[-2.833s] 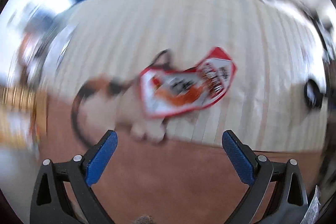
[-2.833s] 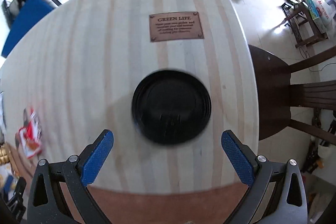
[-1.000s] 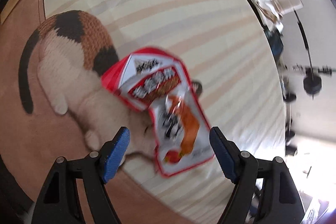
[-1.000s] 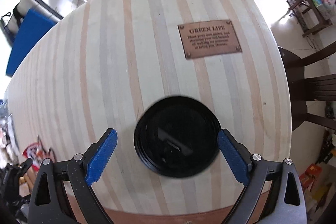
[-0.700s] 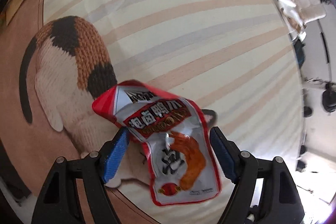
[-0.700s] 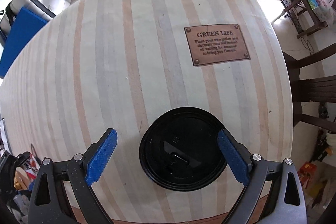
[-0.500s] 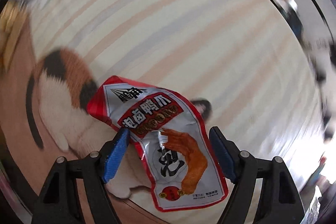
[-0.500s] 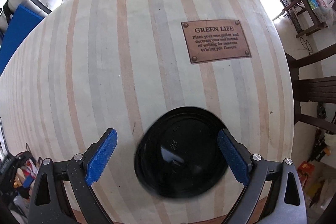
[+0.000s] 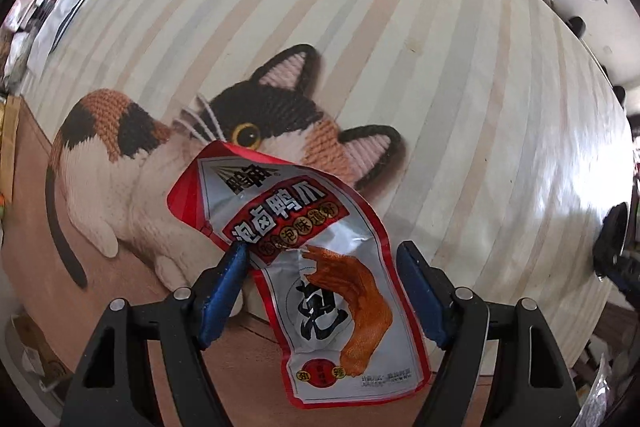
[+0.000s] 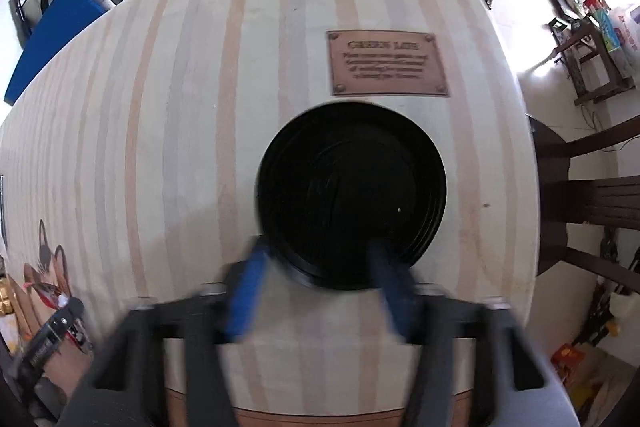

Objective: Collect trash
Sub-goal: 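Grasp the red snack packet with the left tool while the right grasps the black lid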

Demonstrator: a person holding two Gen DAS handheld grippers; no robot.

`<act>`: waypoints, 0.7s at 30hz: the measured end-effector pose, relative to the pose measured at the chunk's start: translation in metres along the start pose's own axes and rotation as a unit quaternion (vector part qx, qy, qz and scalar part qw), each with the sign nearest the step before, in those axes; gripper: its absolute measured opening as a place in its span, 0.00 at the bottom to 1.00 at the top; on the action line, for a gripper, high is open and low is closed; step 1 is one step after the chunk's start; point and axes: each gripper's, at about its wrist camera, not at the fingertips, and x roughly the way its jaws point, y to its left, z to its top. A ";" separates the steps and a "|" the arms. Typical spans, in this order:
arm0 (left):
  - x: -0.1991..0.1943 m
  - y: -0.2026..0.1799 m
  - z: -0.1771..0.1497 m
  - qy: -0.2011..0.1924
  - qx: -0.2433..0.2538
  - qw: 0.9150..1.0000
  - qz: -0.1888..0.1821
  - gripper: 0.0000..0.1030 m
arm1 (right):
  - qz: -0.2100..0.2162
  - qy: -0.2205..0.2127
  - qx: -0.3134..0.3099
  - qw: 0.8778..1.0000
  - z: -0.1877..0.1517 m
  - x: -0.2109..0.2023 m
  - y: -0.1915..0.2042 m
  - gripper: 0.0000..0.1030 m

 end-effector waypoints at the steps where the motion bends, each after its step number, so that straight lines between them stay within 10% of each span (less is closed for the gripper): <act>1: -0.002 0.006 -0.006 -0.002 -0.003 1.000 0.001 0.68 | 0.005 0.000 0.004 1.000 -0.003 -0.001 -0.003 0.27; 21: -0.045 0.050 -0.060 -0.008 -0.008 0.999 -0.045 0.47 | 0.136 -0.028 -0.044 0.989 -0.036 -0.067 0.004 0.03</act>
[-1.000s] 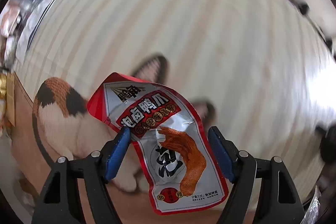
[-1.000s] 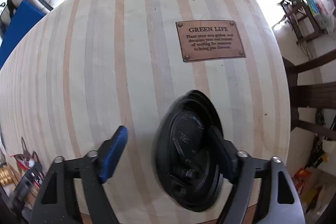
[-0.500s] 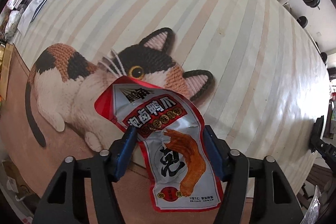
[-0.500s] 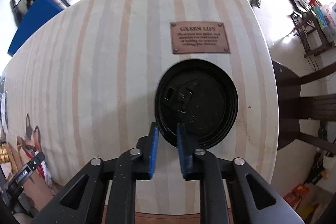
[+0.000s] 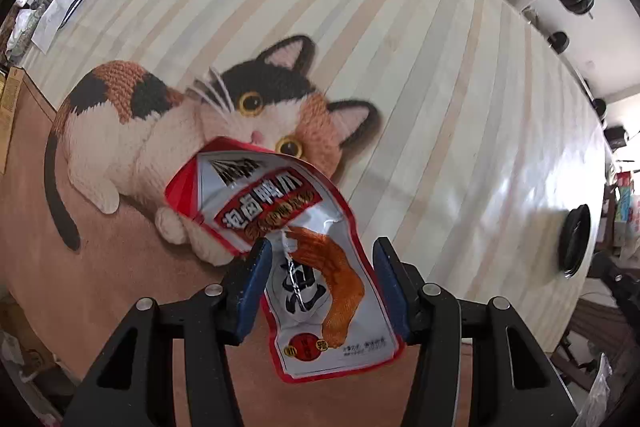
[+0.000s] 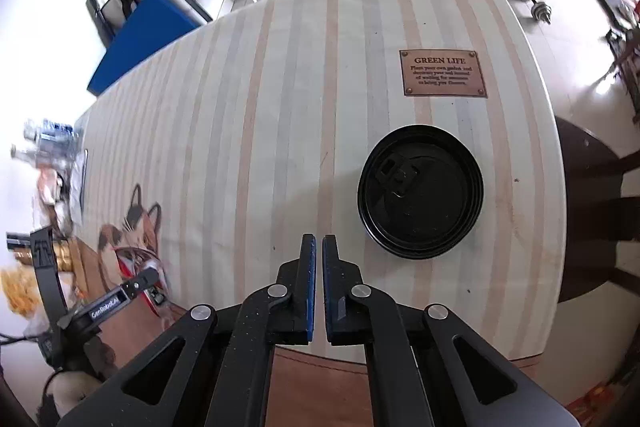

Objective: Collect trash
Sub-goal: 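Grasp the red snack packet with the left tool while the right grasps the black lid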

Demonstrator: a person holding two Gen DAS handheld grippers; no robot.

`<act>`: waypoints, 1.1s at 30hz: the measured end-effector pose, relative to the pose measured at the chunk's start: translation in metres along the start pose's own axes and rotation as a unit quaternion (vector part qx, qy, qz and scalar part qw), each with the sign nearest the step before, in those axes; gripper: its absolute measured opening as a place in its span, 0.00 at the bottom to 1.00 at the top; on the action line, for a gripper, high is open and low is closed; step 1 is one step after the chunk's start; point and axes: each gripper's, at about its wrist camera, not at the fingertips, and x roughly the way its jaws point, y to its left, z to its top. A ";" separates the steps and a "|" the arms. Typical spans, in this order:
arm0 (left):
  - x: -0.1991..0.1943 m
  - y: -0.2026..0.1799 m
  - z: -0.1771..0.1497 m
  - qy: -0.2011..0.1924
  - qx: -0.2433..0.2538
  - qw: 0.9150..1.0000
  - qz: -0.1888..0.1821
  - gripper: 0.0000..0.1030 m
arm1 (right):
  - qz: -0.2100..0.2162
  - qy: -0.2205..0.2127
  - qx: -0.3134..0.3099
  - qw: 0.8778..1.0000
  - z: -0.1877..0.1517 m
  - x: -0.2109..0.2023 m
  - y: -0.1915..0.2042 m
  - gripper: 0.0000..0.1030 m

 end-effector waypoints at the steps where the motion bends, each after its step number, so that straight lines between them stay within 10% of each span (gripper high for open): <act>1: 0.002 0.001 -0.001 0.002 -0.003 1.000 -0.006 0.47 | 0.002 0.000 0.006 1.000 0.000 0.000 -0.001 0.04; 4: 0.003 0.004 0.000 0.012 -0.011 1.000 -0.007 0.49 | -0.022 0.017 0.017 0.999 0.004 0.004 -0.014 0.09; 6: 0.003 0.010 -0.001 0.019 -0.025 0.999 -0.012 0.49 | -0.030 0.007 0.024 0.999 0.007 0.001 -0.021 0.46; 7: 0.002 0.014 -0.002 0.018 -0.035 0.999 -0.016 0.49 | -0.039 -0.004 0.032 0.999 0.009 -0.003 -0.025 0.87; 8: 0.001 0.018 -0.003 0.014 -0.045 0.999 -0.019 0.49 | -0.045 -0.019 0.038 0.998 0.012 -0.006 -0.029 1.00; 21: -0.004 0.062 -0.024 -0.004 -0.094 0.996 -0.009 0.49 | -0.143 0.039 0.039 0.988 0.049 0.074 -0.045 1.00; 33: 0.010 0.052 -0.003 0.012 -0.106 0.994 0.037 0.56 | -0.129 0.035 -0.019 0.991 0.019 0.074 -0.003 0.85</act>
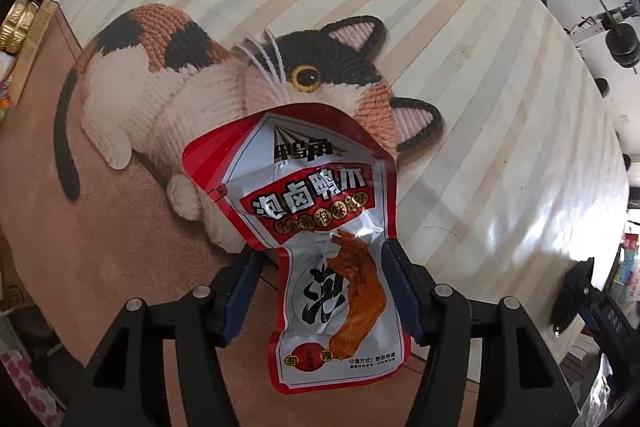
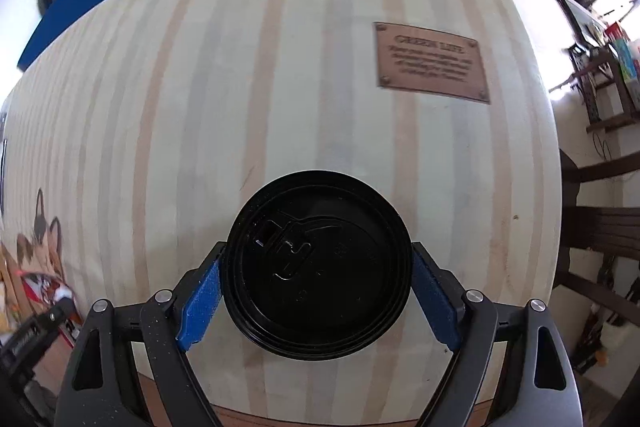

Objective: Collect trash
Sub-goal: 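Grasp the red snack packet with the left tool while the right grasps the black lid, then carry the red packet and black lid over the trash bin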

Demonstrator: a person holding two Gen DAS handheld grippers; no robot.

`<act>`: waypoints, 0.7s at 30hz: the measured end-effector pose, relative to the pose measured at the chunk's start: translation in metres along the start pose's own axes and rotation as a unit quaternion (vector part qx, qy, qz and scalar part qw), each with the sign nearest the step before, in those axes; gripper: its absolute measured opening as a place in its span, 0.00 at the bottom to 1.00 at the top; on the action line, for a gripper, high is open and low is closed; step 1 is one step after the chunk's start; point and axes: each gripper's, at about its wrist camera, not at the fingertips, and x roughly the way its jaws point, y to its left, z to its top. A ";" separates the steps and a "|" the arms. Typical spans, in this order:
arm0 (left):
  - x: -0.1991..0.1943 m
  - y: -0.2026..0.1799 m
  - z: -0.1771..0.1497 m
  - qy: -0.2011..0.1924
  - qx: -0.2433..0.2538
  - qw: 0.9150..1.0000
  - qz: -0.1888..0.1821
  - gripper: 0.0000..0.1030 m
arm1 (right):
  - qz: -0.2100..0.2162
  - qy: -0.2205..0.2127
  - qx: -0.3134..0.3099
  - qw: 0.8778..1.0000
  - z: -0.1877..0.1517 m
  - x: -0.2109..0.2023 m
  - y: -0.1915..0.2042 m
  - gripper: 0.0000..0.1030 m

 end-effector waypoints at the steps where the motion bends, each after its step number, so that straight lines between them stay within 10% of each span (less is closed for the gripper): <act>1: 0.000 -0.004 -0.001 -0.005 0.006 1.000 0.006 0.56 | 0.002 0.001 -0.004 1.000 -0.003 0.000 0.005 0.85; 3: -0.006 -0.020 -0.006 -0.023 0.032 0.999 0.017 0.36 | 0.010 0.002 -0.006 1.000 -0.008 -0.002 0.012 0.85; 21: -0.073 -0.018 -0.031 -0.076 0.081 0.994 -0.012 0.06 | 0.049 -0.022 -0.040 0.998 -0.036 -0.070 0.038 0.85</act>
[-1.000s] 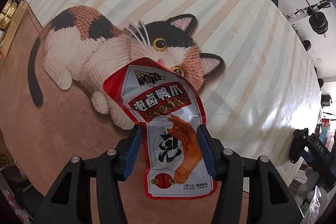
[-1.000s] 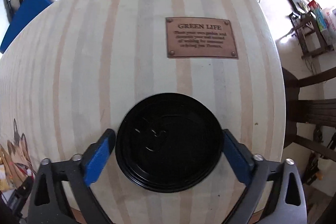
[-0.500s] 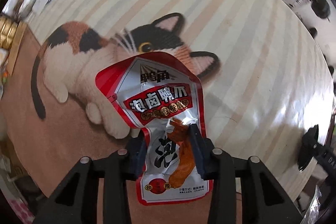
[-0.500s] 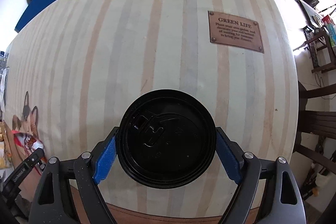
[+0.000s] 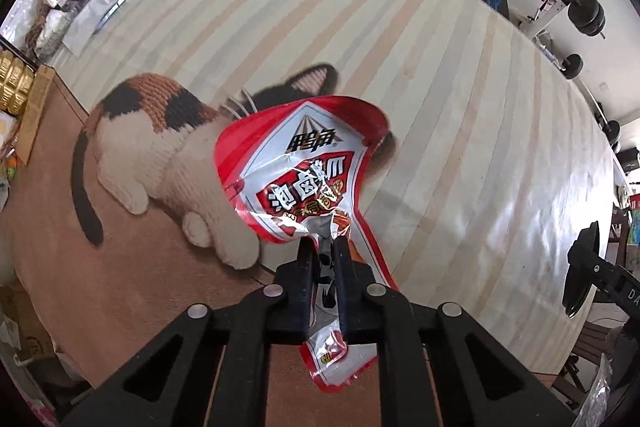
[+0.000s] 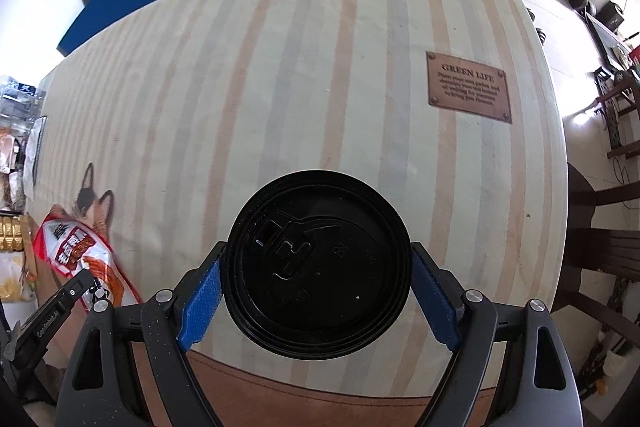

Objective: Collect trash
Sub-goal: 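Carry the red packet and black lid over the trash bin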

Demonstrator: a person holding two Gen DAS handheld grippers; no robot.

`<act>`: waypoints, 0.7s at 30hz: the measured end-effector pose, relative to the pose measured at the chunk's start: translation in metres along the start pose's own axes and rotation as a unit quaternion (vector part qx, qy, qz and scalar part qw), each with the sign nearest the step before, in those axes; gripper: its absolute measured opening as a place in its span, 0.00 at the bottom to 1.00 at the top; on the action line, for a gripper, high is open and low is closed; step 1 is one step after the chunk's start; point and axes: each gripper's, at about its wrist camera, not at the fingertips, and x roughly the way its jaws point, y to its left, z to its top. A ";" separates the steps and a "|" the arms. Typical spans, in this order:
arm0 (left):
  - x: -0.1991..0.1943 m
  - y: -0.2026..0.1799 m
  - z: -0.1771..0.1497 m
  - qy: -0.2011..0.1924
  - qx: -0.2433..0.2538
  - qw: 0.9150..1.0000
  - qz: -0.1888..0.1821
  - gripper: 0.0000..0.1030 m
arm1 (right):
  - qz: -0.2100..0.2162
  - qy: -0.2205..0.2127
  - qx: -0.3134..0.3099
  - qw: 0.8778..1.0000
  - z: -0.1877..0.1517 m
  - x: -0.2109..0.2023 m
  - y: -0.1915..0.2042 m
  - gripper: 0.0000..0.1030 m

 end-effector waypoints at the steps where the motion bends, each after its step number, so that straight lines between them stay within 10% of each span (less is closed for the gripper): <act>1: 0.000 0.004 0.001 -0.004 0.000 1.000 -0.001 0.06 | 0.002 -0.003 -0.003 1.000 -0.001 -0.004 0.004 0.85; 21: -0.074 0.073 -0.054 -0.095 -0.039 0.995 -0.004 0.04 | 0.047 -0.030 -0.111 0.992 -0.045 -0.062 0.095 0.85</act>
